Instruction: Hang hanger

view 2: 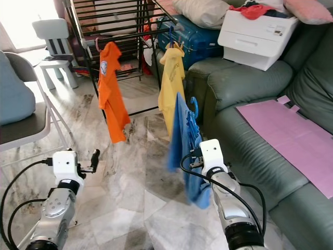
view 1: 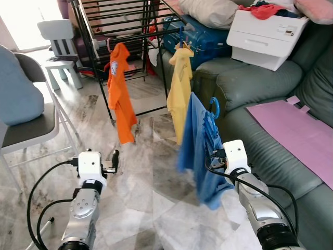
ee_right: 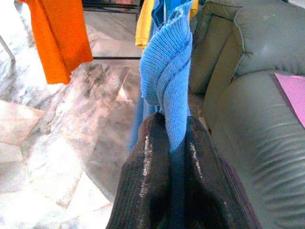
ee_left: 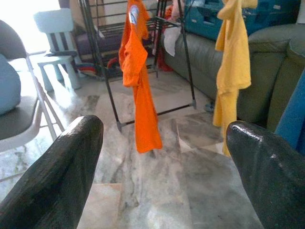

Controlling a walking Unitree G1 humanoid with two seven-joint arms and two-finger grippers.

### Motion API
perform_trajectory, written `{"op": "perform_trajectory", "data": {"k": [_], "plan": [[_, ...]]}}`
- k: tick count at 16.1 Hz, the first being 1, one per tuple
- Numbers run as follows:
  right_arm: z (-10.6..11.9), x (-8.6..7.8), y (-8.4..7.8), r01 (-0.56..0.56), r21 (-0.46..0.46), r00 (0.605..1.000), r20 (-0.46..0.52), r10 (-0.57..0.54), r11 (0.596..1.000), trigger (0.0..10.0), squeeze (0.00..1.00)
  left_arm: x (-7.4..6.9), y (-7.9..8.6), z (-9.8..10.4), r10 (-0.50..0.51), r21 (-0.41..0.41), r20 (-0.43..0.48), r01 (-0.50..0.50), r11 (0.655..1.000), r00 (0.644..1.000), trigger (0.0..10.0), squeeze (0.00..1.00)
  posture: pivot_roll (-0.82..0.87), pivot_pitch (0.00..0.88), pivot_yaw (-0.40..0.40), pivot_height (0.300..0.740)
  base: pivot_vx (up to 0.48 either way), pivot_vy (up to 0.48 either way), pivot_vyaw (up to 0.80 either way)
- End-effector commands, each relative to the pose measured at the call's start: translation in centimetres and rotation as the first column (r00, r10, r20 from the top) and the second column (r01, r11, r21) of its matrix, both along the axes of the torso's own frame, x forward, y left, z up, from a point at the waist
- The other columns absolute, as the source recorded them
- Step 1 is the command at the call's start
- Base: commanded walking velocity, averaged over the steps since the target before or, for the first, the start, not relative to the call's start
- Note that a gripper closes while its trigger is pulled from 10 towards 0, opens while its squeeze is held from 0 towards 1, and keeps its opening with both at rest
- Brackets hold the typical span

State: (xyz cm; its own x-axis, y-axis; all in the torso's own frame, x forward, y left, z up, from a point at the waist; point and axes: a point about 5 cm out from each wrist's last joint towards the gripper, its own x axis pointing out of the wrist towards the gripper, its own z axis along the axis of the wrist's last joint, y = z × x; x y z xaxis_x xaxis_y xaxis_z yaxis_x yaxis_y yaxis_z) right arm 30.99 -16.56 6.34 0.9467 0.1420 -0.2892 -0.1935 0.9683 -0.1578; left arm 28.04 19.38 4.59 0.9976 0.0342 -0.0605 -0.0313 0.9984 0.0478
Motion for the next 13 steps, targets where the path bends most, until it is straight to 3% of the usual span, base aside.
{"op": "perform_trajectory", "data": {"k": [1, 9, 13], "plan": [[1.21, 0.39, 0.62, -0.025, 0.011, 0.999, 0.049, 0.024, 1.000, 10.0, 0.00, 0.46, 0.00, 0.84, -0.001, 0.002, 0.026, 0.001, 1.000, 1.000, 10.0, 0.00, -0.18, 0.000, 0.047, 0.740, 0.337, 0.000, 0.00], [1.71, 0.57, 1.11, -0.046, 0.030, 0.998, 0.054, 0.045, 0.998, 10.0, 0.00, 0.52, -0.27, 1.06, -0.033, -0.007, 0.030, 0.033, 0.999, 0.999, 10.0, 0.00, -0.17, 0.000, 0.039, 0.740, 0.419, 0.000, 0.00], [1.85, 0.52, 1.50, -0.081, 0.022, 0.995, 0.057, 0.080, 0.996, 10.0, 0.00, 0.48, -0.73, 0.88, -0.041, -0.013, 0.023, 0.041, 0.999, 0.999, 10.0, 0.00, -0.18, 0.000, 0.040, 0.740, 0.442, 0.000, 0.50]]}}
